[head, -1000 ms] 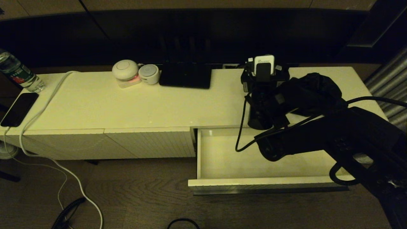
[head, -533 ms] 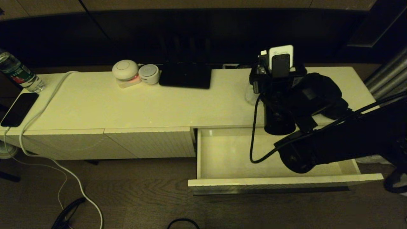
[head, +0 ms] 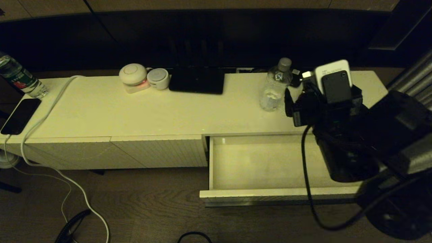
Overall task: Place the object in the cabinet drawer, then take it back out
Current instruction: Close the drawer
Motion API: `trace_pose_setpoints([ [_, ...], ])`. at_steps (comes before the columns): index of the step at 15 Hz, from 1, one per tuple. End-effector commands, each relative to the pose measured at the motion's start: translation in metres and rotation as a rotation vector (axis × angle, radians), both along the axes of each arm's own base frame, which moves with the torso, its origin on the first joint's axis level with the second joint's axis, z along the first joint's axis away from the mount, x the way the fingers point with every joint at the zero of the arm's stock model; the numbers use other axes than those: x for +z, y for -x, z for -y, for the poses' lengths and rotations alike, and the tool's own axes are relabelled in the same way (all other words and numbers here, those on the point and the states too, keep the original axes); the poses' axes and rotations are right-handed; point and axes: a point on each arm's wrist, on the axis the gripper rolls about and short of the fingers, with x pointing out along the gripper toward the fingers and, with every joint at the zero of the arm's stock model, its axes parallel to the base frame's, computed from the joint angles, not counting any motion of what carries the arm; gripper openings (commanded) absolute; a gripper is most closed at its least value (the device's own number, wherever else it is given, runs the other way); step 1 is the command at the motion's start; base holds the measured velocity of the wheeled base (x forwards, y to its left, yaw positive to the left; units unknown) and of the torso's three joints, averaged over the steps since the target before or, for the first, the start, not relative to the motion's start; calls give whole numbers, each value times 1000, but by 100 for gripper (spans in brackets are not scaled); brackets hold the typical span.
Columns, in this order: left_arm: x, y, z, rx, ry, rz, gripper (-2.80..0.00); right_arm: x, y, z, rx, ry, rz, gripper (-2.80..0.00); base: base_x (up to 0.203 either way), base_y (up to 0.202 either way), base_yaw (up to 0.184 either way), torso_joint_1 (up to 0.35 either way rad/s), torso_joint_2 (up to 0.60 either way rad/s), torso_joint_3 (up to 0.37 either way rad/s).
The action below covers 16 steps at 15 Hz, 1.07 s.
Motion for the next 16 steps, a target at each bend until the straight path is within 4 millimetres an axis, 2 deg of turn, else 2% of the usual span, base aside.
trace_pose_setpoints([
  [1, 0, 0, 0, 0, 1, 2, -280, 8, 46, 36, 8, 41, -41, 0, 0, 0, 0, 0, 0, 0],
  [4, 0, 0, 0, 0, 1, 3, -280, -17, 87, 68, 63, 224, -255, 0, 0, 0, 0, 0, 0, 0],
  [7, 0, 0, 0, 0, 1, 3, -280, -57, 122, 93, 147, 433, -540, 0, 0, 0, 0, 0, 0, 0],
  [11, 0, 0, 0, 0, 1, 1, -280, -111, 155, 108, 357, 660, -860, 0, 0, 0, 0, 0, 0, 0],
  [12, 0, 0, 0, 0, 1, 3, -280, -117, 159, 106, 407, 703, -912, -280, 0, 0, 0, 0, 0, 0],
  [16, 0, 0, 0, 0, 1, 2, -280, -134, 167, 98, 524, 838, -1056, -280, 0, 0, 0, 0, 0, 0],
])
